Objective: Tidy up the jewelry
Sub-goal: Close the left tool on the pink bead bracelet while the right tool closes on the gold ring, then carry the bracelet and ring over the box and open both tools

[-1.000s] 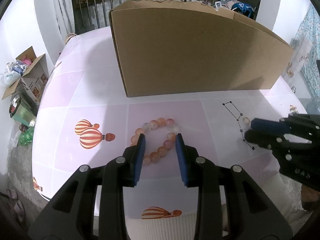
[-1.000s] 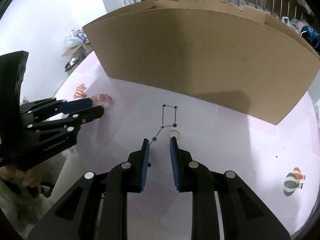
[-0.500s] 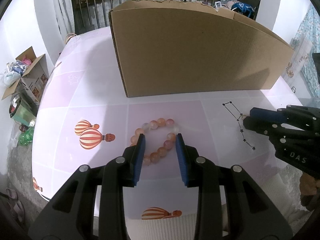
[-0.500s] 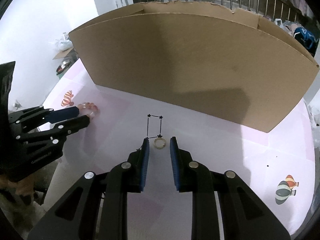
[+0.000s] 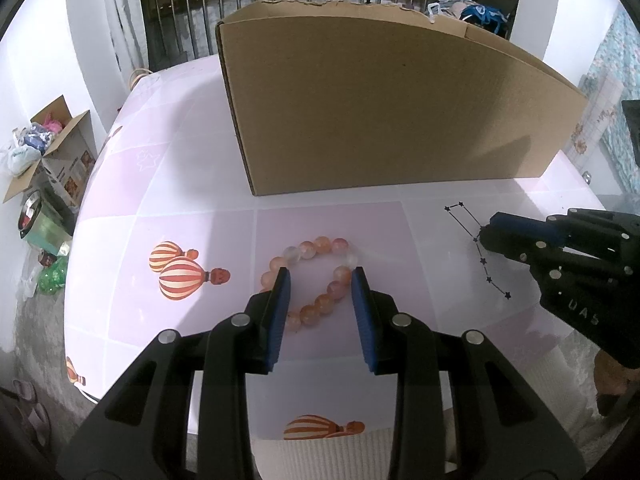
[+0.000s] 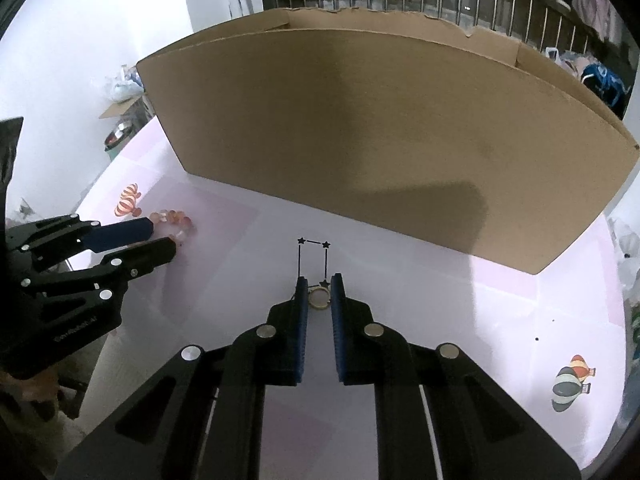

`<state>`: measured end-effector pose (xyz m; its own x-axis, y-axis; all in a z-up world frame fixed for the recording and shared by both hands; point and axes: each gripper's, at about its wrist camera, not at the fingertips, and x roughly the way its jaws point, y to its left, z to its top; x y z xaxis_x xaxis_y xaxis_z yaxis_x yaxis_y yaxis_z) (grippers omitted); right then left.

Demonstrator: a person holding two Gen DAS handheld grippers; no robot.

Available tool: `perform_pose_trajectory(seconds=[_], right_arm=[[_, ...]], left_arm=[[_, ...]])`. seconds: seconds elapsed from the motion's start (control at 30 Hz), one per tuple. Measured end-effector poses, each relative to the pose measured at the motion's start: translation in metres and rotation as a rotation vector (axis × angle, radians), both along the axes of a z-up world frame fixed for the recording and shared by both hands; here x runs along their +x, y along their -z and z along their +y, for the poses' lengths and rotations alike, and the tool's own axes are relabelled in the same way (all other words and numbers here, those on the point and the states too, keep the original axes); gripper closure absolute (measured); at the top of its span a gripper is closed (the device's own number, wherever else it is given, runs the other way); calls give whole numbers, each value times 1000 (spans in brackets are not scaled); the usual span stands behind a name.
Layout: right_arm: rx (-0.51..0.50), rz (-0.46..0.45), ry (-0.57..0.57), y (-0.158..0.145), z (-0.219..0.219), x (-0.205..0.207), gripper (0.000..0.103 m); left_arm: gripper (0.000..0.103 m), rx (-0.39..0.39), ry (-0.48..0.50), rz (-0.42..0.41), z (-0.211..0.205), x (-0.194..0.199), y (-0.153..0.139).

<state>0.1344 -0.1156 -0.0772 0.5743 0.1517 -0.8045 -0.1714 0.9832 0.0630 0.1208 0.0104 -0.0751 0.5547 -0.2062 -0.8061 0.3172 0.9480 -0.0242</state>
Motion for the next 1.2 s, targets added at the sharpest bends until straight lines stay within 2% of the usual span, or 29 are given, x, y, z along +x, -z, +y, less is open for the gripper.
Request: perform_pose_trajectory(seconds=[0.27,0.4,0.47,0.53,0.73,1.0,1.2], right_arm=[[22,-10,9,-5,-10,-2,93],[28,-21,26,-10,-15,-4,93],[35,-28,33,-13,-19,-6,93],[40,-37,38,-17,-22,-8,93],[73,-69,49,-31,-33,-14,93],[154,-121,50,-64,-51,-23,93],[189,-204,36,-102,-61,-16,93]], left_arm=[[73,-25,37,-10,7,-5,1],[73,-8,62,-17,5,-8,2],[78,23,72,-30,1,-8,2],[93,41,85,-37,-3,-9,2],[95,19,85,-47,-4,-10,-1],[95,-70,89,-109,9,-10,-38],[95,-171,126,-164,15,-6,-92]])
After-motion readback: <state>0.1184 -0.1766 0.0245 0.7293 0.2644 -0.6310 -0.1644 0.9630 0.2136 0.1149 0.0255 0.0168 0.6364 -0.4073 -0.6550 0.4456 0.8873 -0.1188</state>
